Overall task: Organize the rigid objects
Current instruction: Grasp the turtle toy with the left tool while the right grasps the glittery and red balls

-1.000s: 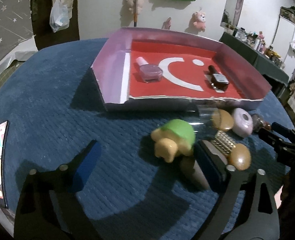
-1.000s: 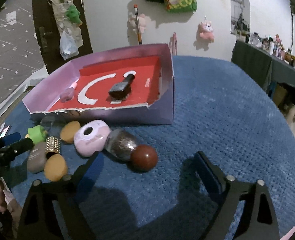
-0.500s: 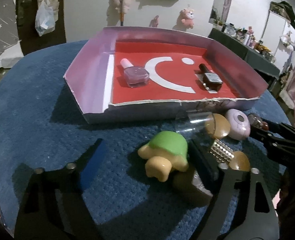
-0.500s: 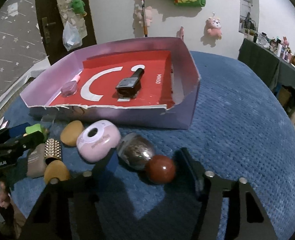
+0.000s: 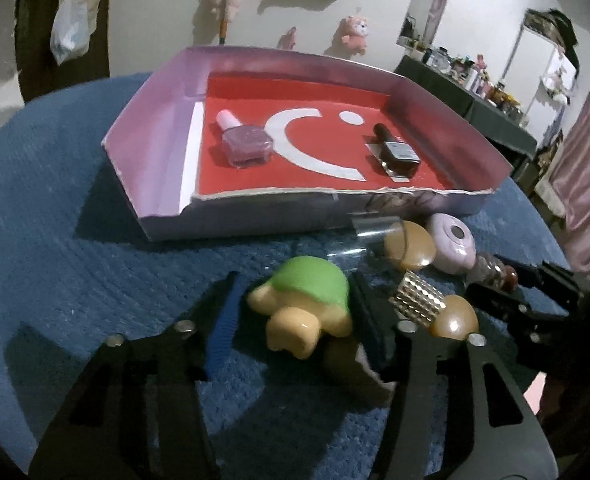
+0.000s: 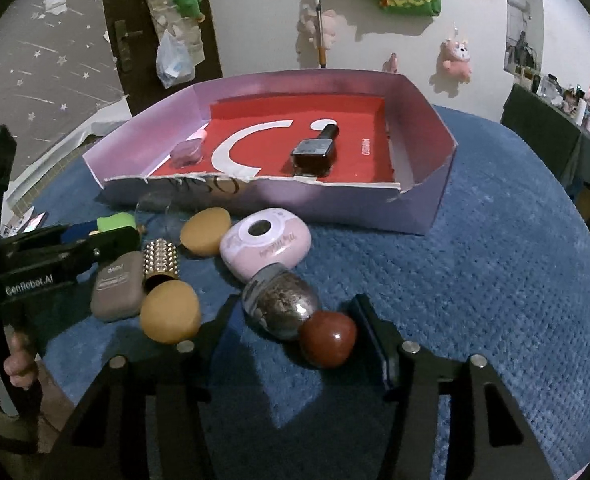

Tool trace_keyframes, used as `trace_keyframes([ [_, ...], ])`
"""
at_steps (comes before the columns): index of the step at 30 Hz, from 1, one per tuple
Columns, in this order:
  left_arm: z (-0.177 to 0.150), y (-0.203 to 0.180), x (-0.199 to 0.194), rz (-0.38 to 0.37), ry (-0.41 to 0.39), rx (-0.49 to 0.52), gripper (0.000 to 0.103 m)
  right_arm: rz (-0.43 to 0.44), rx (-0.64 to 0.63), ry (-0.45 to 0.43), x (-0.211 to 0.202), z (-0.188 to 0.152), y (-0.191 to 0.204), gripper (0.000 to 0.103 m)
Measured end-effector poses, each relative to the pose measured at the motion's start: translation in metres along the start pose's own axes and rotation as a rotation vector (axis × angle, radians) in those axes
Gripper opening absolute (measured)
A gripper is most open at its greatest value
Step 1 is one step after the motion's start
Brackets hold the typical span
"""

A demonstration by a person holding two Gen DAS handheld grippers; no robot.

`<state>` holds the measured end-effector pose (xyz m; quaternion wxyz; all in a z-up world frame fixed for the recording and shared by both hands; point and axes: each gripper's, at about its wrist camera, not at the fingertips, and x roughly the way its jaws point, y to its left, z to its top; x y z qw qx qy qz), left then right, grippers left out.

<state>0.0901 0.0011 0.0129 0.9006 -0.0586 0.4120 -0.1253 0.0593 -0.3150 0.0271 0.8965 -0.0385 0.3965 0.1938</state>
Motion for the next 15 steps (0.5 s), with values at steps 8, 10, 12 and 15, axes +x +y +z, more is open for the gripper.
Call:
trace_keyframes([
  [8,-0.006,-0.007,-0.004,-0.017,-0.03,0.033,0.046,-0.03,-0.041,-0.019,0.001,-0.004,0.009,0.058],
  [10,-0.006,-0.008,-0.006,-0.002,-0.034,0.04,0.046,-0.016,-0.032,-0.017,-0.001,-0.004,0.006,0.058],
  [12,-0.007,-0.009,-0.01,0.008,-0.036,0.04,0.046,-0.001,-0.022,-0.02,-0.005,-0.003,0.006,0.058],
  [15,-0.007,-0.011,-0.021,0.013,-0.055,0.048,0.046,0.017,-0.023,-0.046,-0.014,-0.001,0.008,0.058],
])
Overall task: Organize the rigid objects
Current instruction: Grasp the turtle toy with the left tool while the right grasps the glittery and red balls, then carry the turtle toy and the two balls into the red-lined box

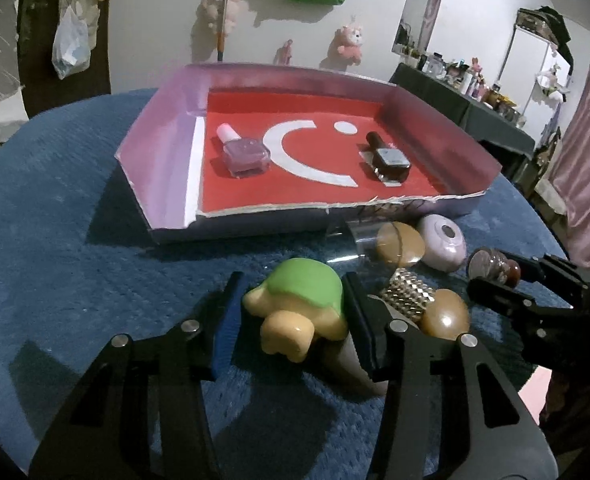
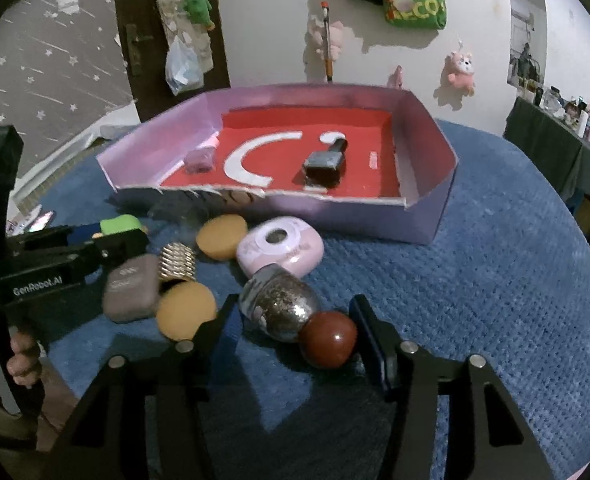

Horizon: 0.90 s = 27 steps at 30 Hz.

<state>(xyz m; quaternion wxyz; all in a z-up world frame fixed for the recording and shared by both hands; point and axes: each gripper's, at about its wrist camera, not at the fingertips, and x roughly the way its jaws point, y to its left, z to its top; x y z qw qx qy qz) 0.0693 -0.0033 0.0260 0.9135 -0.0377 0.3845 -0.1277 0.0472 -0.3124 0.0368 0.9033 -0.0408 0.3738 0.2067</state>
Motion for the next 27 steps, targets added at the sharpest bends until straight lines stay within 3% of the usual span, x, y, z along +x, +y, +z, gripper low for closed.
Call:
trace_keyframes([
  [16,0.013,-0.017,-0.03,0.011,-0.06,0.033,0.046,0.134,0.031,-0.053,-0.024,0.021,0.009,0.058],
  [27,0.039,-0.018,-0.036,0.008,-0.104,0.061,0.046,0.182,0.012,-0.062,-0.023,0.043,0.014,0.058],
])
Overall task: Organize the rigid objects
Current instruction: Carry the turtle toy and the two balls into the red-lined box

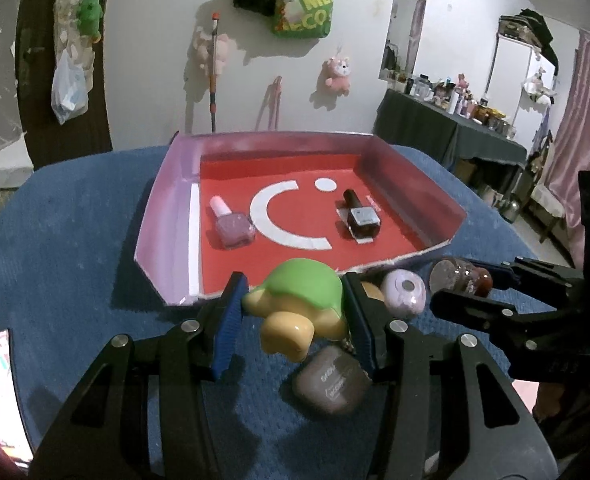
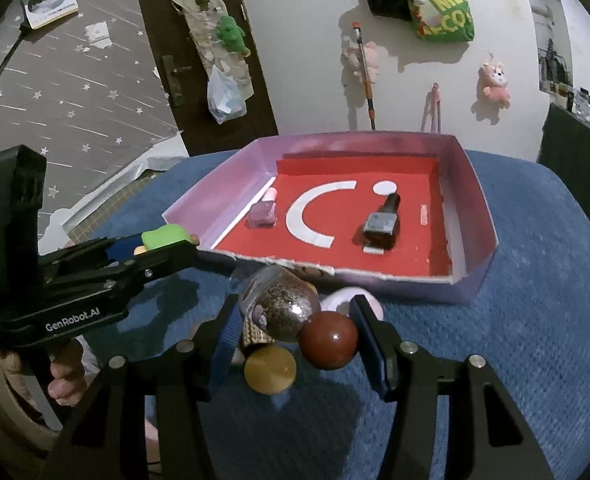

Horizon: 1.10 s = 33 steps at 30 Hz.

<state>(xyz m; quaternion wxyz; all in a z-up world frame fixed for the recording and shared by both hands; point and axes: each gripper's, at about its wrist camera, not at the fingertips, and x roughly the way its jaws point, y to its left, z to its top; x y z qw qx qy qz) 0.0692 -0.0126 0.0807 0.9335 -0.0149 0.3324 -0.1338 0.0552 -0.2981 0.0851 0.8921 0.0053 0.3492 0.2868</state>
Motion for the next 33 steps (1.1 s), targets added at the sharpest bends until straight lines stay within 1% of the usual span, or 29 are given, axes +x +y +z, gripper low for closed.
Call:
trace_keyframes([
  [8,0.011,0.001,0.006,-0.009,0.006,-0.001,0.046,0.019,-0.007,0.008,0.009,0.018,-0.002,0.058],
  [16,0.026,0.01,0.022,-0.01,0.043,-0.024,0.046,0.026,0.003,0.028,0.02,0.034,-0.008,0.058],
  [22,0.034,0.018,0.04,-0.018,0.078,-0.045,0.046,0.022,0.016,0.069,0.035,0.047,-0.019,0.058],
  [26,0.036,0.021,0.057,-0.018,0.122,-0.053,0.046,0.014,0.012,0.1,0.048,0.053,-0.023,0.058],
  [33,0.035,0.028,0.084,-0.028,0.195,-0.076,0.046,0.025,0.039,0.178,0.079,0.055,-0.034,0.058],
])
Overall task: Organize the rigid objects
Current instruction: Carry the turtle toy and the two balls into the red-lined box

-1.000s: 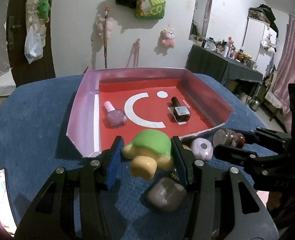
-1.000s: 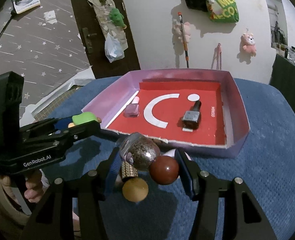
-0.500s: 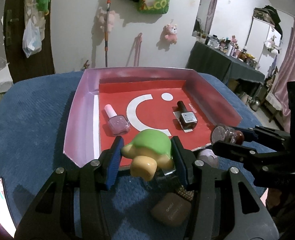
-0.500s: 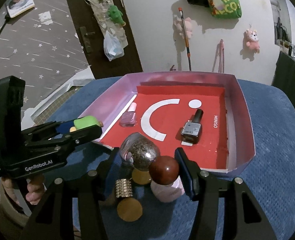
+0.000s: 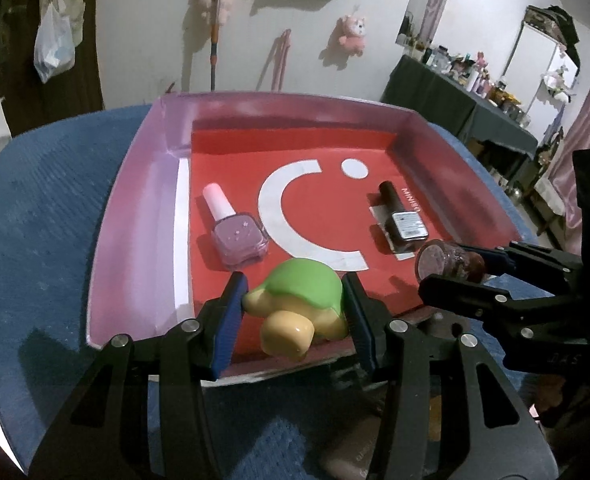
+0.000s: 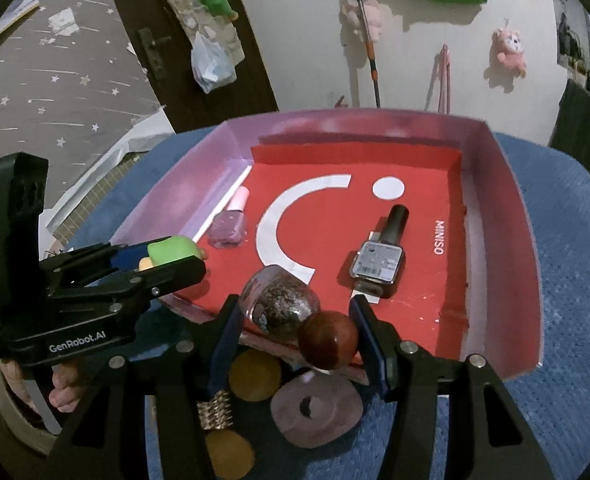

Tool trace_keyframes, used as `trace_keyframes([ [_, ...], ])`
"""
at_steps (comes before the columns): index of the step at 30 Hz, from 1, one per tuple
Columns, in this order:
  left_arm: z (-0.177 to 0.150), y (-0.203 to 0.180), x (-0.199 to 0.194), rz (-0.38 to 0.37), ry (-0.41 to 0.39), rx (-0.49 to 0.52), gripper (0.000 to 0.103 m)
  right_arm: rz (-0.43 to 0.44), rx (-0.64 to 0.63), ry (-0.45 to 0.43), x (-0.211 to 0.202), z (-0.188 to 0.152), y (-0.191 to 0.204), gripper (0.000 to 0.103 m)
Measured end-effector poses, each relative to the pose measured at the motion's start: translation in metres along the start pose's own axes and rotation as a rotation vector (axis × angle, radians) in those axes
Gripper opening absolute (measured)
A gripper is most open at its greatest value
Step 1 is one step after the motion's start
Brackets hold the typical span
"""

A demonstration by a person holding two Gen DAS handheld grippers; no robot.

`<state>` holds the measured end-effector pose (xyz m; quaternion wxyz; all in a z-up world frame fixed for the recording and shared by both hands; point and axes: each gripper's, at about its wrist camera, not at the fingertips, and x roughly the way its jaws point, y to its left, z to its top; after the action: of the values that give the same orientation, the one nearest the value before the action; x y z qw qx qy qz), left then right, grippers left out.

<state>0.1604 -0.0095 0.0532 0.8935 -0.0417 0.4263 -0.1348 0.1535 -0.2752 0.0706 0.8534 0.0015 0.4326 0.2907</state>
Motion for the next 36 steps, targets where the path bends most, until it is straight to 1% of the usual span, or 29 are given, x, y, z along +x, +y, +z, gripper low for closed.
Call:
trace_keyframes([
  [8,0.006,0.004,0.017,0.014,0.032,-0.009,0.046,-0.011,0.014,0.054,0.025,0.005,-0.009,0.058],
  [18,0.012,0.011,0.039,0.043,0.071,-0.034,0.046,-0.035,0.011,0.078,0.042,0.007,-0.016,0.058],
  [21,0.015,0.011,0.042,0.051,0.074,-0.035,0.046,-0.051,0.013,0.067,0.043,0.009,-0.018,0.058],
  [29,0.025,0.008,0.049,0.093,0.067,-0.027,0.046,-0.136,0.017,0.028,0.046,0.018,-0.025,0.058],
  [36,0.031,0.009,0.058,0.119,0.066,-0.043,0.046,-0.196,0.023,0.001,0.046,0.027,-0.031,0.058],
])
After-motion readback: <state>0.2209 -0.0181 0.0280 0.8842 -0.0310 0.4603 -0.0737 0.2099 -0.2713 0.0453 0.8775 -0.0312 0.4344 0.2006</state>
